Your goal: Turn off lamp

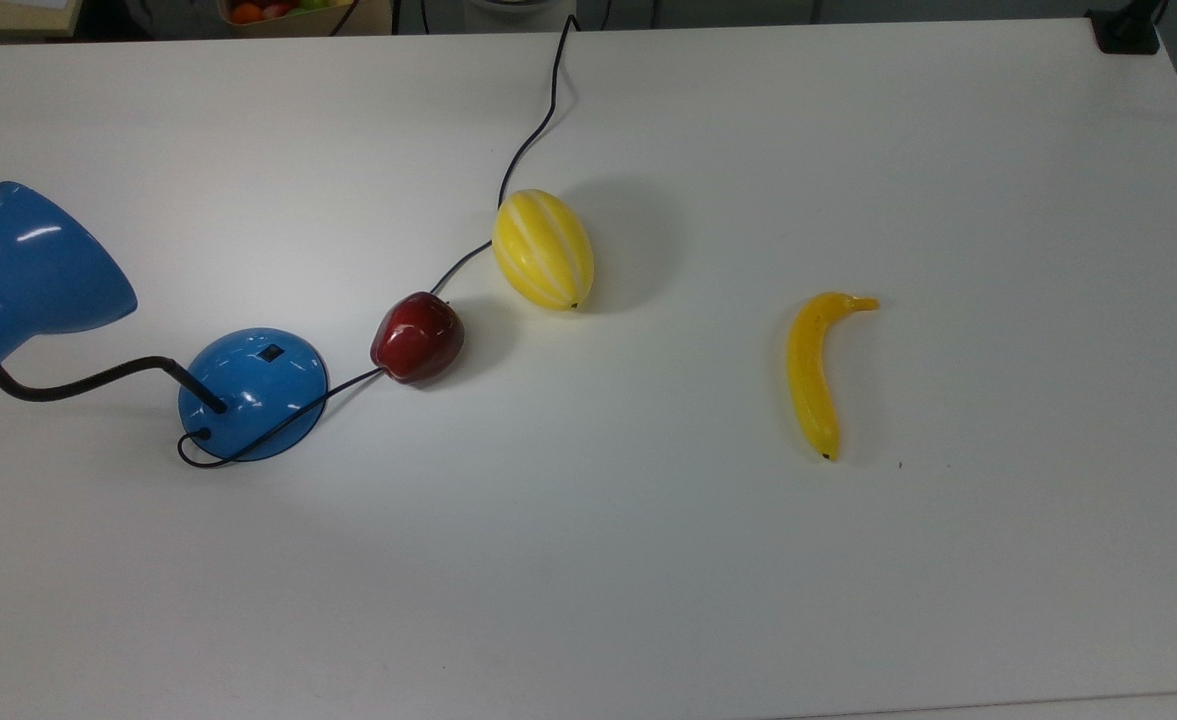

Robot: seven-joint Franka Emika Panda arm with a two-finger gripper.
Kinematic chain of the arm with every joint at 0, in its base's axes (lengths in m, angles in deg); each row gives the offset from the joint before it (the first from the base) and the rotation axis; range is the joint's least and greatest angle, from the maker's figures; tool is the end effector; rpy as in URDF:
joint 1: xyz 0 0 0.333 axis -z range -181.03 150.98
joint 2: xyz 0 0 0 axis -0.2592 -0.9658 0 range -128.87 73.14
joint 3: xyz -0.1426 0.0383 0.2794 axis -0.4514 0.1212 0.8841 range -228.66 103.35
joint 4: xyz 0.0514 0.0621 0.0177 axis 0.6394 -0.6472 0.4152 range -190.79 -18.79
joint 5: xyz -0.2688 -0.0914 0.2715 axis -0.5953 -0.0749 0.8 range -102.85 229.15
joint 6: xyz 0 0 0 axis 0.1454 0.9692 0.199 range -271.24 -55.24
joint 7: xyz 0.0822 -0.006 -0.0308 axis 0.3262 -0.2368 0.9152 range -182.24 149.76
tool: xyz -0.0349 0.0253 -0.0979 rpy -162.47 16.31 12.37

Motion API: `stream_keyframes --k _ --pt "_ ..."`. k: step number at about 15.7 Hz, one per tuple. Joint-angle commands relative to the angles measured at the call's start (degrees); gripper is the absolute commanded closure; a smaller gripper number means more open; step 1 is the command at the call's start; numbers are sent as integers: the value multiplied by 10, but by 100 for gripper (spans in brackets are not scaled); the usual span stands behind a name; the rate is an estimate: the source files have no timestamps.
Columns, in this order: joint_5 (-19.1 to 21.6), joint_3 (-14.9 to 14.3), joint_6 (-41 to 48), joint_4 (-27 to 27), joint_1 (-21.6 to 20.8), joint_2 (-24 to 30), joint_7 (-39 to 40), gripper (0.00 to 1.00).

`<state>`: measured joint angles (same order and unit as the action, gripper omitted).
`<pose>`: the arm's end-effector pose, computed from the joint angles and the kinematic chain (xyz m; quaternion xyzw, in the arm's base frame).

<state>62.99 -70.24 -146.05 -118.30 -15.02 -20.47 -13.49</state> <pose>0.5029 -0.0710 0.5816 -0.9976 0.0411 0.0547 0.0120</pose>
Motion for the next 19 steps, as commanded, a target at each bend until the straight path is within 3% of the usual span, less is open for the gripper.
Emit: stream_keyframes --k 1,6,10,11,13,16,17,19 --pt "1 -1 6 11 2 -6 2 0" --pt "2 -1 5 16 3 -17 0 0" --pt "5 -1 6 70 12 -71 -6 0" --pt "6 -1 5 72 18 -74 -6 4" --pt "9 -1 -4 71 23 -75 -6 32" --pt "10 0 -14 71 23 -86 -8 86" --pt "11 -1 -16 71 22 -89 -10 98" --pt "13 0 -33 68 24 -99 -16 100"
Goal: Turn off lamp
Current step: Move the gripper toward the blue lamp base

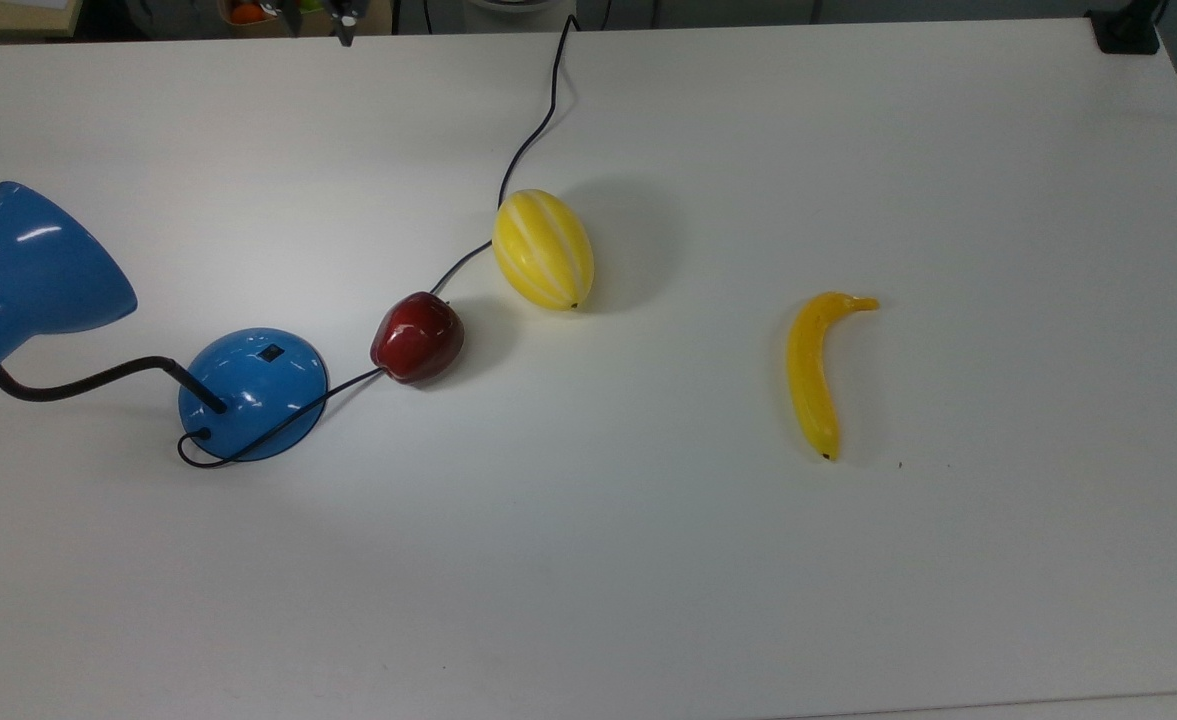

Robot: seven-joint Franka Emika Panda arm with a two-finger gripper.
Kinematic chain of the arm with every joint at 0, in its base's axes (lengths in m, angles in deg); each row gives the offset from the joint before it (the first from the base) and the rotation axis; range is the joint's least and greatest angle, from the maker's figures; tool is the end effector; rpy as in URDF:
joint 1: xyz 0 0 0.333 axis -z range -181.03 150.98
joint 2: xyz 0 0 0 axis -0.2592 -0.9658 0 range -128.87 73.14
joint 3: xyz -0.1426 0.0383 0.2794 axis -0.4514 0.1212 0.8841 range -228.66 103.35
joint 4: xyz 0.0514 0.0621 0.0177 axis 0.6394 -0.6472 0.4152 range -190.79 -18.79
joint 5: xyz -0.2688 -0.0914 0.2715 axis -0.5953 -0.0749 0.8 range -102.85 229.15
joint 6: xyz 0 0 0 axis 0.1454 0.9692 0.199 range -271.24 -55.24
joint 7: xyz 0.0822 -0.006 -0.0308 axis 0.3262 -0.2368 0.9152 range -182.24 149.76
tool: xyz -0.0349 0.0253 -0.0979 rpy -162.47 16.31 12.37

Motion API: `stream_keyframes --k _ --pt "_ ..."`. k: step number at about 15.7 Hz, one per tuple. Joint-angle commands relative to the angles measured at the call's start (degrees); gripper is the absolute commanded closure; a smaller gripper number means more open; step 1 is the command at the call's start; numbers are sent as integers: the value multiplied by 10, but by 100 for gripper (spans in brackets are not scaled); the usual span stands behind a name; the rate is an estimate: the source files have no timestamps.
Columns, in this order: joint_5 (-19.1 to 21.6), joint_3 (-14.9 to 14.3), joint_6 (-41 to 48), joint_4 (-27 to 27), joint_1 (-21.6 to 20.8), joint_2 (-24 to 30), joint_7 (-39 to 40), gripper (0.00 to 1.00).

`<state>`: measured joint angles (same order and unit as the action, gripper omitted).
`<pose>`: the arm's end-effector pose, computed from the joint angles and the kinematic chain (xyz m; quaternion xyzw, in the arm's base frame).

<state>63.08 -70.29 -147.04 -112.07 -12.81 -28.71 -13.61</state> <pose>0.5446 -0.0942 0.5579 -0.9960 0.0628 0.0636 0.0053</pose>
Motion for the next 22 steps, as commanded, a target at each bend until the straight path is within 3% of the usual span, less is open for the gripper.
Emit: stream_keyframes --k 1,11,22 --pt "12 0 -45 4 2 -21 -16 100" --pt "5 0 -263 -8 54 -149 -73 100" --pt "2 0 -446 -34 45 -217 -165 100"
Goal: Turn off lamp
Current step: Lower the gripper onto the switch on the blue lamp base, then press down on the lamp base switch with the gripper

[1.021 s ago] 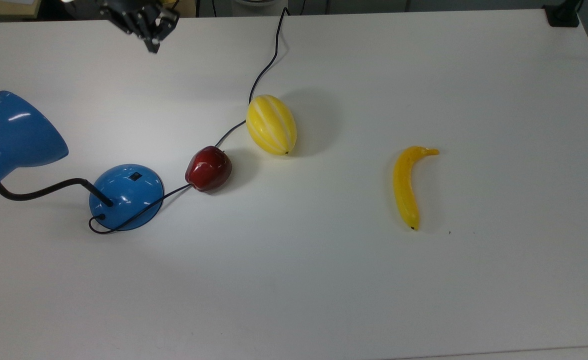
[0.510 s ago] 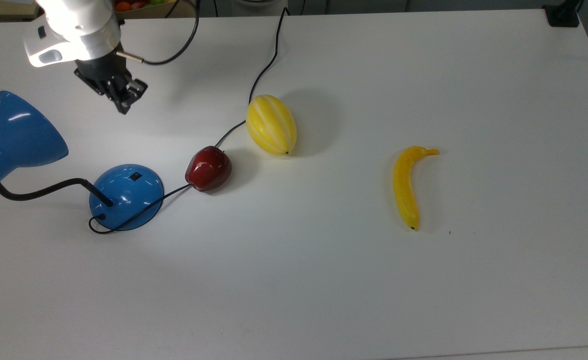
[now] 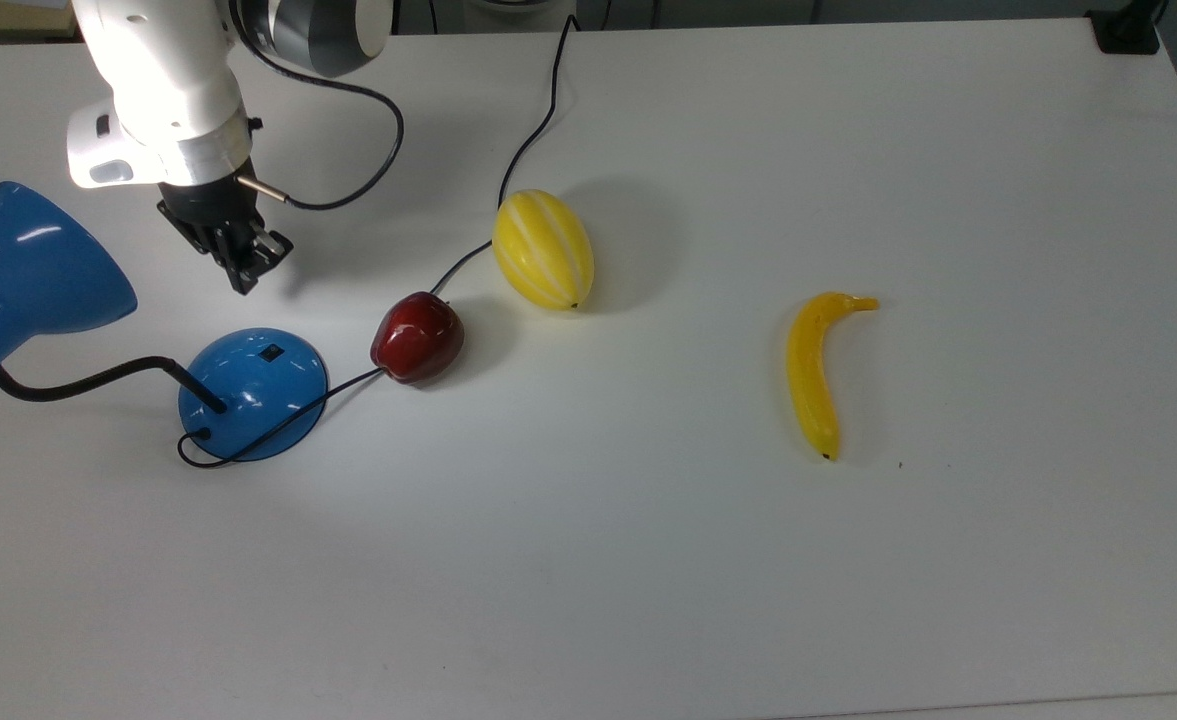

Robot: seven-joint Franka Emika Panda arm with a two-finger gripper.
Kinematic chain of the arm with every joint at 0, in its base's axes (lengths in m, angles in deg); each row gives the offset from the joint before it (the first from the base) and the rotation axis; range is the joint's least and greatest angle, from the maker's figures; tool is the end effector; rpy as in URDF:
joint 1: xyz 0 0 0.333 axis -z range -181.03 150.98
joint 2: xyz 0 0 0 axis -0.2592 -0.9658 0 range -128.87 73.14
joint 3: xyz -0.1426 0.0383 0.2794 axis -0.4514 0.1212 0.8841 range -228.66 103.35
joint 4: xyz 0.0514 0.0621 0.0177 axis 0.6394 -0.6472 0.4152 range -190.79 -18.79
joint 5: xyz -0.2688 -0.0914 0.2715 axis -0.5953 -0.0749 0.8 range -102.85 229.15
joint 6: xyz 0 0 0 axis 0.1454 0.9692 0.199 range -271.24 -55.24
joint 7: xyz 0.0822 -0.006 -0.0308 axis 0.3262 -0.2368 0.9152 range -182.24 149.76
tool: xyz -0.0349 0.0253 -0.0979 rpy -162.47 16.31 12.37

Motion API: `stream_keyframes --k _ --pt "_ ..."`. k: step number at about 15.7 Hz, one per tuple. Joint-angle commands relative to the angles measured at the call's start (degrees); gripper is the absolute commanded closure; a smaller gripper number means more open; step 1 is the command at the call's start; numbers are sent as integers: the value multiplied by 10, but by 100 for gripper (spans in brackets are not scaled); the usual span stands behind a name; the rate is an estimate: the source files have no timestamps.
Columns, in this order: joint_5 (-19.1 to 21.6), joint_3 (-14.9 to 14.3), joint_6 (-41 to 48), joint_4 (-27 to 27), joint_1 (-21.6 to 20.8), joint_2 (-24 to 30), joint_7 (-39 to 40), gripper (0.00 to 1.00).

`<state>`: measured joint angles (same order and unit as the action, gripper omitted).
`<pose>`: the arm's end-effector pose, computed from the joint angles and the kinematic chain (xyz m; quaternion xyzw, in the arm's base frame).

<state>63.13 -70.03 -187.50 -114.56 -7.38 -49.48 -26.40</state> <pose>0.6481 -0.1655 0.3784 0.9734 -0.2106 0.0865 0.0271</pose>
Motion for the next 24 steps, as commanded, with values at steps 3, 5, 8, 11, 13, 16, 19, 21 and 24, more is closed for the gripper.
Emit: stream_keyframes --k 3,5,8,11,13,16,19,21,24 --pt "1 -3 -74 -8 -20 -19 -53 100" --pt "-2 -3 -87 -7 -30 -27 -72 100" --pt "-24 -3 -95 -6 -34 -35 -97 100" --pt "-31 -3 -123 -5 -34 -46 -118 100" --pt "-33 -3 -126 -5 -34 -48 -118 100" --pt "-33 -3 -126 -4 -35 -53 -118 100" --pt "-33 -3 -126 -6 -38 -54 -118 100" --pt "-38 -3 -124 -9 -39 -58 -118 100" --pt "-46 -3 -124 -24 -39 -58 -118 100"
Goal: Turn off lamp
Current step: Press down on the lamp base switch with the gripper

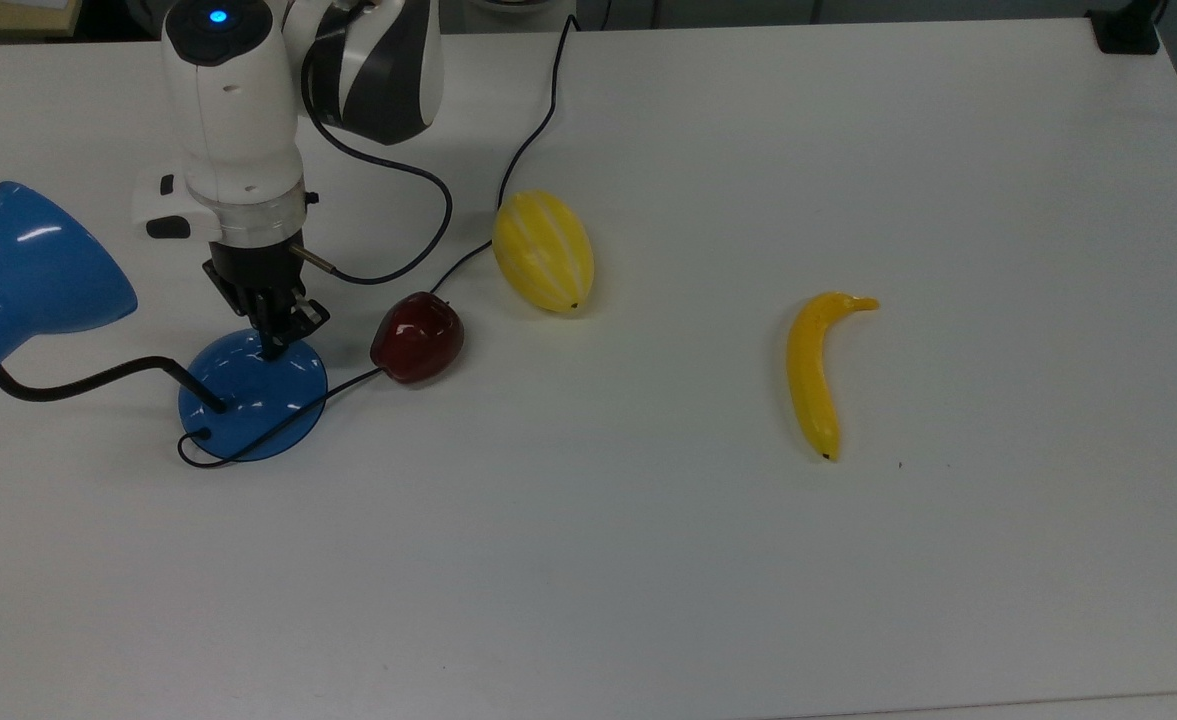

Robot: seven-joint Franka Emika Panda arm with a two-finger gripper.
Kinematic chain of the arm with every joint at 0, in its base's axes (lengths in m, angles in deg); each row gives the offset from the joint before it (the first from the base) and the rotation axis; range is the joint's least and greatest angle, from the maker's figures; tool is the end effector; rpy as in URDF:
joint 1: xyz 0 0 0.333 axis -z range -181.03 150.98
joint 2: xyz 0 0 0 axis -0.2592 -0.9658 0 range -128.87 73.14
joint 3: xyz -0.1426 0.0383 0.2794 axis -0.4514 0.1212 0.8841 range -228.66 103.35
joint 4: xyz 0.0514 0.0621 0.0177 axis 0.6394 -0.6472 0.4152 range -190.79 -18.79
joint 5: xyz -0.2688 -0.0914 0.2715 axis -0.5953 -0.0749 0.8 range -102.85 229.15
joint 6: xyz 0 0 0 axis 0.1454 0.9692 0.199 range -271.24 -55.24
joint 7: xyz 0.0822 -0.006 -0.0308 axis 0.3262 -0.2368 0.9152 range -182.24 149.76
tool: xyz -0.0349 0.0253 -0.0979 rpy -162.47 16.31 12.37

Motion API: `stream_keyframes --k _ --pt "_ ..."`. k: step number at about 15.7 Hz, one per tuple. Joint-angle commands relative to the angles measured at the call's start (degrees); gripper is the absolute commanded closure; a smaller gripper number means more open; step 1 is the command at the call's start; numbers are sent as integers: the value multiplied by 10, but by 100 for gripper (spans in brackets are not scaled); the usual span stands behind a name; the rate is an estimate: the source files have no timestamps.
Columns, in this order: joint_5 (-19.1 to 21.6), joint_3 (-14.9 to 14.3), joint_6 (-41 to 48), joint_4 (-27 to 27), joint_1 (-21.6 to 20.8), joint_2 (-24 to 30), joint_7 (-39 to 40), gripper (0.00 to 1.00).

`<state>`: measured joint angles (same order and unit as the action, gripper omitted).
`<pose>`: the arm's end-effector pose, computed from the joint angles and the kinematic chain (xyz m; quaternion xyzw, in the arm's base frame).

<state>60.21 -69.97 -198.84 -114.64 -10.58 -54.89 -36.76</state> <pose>0.6751 -0.1304 0.3357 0.9580 -0.2471 0.1412 0.0353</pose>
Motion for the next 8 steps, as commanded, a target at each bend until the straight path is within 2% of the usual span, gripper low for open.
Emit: stream_keyframes --k 1,8 --pt "-20 -3 -11 -30 -11 -4 -15 100" --pt "-23 -3 -10 -46 -16 -11 -17 100"
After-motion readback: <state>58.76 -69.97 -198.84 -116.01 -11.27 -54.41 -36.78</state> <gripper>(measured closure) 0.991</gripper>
